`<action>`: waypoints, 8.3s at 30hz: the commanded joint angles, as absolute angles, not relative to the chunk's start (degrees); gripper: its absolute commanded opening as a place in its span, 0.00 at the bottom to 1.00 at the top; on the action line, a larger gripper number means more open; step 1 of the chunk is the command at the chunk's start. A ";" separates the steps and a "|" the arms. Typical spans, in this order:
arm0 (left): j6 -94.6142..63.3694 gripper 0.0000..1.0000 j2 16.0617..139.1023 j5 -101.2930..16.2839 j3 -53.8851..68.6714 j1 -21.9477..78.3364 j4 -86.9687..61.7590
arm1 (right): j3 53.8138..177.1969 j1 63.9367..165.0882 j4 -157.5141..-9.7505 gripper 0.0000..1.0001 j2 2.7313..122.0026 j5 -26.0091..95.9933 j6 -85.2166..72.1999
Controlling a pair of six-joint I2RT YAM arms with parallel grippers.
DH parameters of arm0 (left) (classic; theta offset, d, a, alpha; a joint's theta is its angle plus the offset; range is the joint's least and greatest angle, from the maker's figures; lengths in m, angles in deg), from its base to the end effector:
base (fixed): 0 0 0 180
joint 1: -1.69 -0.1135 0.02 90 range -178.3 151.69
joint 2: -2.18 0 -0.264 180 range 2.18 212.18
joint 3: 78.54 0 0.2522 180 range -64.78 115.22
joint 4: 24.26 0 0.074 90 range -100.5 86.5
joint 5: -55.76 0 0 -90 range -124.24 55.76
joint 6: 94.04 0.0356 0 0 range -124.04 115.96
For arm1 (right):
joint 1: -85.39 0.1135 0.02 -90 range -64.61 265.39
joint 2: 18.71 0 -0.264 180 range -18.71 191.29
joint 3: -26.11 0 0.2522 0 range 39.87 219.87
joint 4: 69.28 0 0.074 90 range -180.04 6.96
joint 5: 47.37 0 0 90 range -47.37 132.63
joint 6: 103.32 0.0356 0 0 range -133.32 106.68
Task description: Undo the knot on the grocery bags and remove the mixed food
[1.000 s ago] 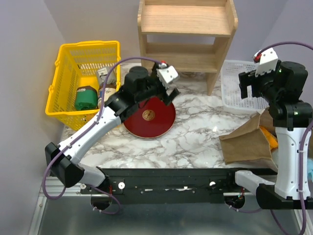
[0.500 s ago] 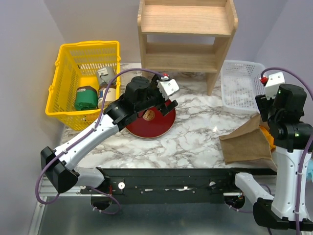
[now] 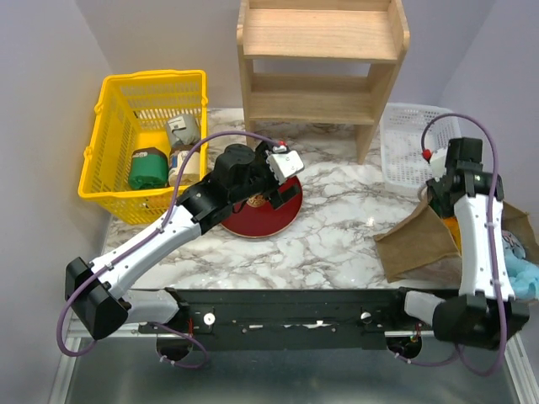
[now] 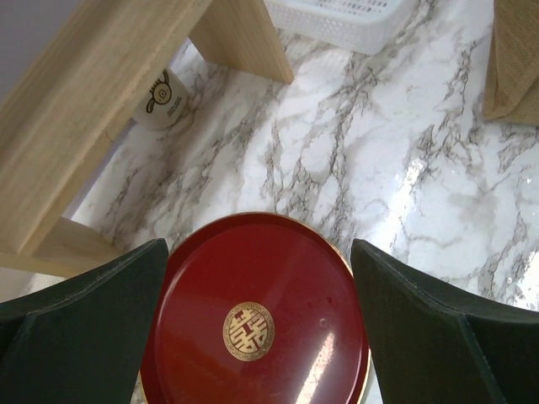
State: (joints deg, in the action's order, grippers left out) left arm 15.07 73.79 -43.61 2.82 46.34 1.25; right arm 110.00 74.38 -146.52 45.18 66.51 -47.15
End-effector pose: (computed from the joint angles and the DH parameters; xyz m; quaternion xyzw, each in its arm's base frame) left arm 0.2024 -0.2081 0.3771 0.4616 0.6488 -0.1965 0.5722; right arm 0.1921 -0.0520 0.3472 -0.1285 0.9316 -0.2887 0.1793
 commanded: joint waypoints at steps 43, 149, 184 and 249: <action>7.56 0.99 82.51 -43.21 13.01 45.99 2.59 | 112.82 73.08 -145.09 0.79 34.72 63.64 -41.01; 9.49 0.99 89.10 -42.07 21.62 45.90 4.97 | 148.59 60.16 -145.18 0.00 47.29 68.30 -56.12; 9.93 0.99 89.71 -41.80 23.11 45.90 6.46 | 148.50 60.25 -141.93 0.01 47.12 66.28 -55.16; 6.94 0.99 76.80 -32.57 20.05 33.86 11.91 | 131.32 100.32 -116.44 0.01 48.09 22.77 -35.04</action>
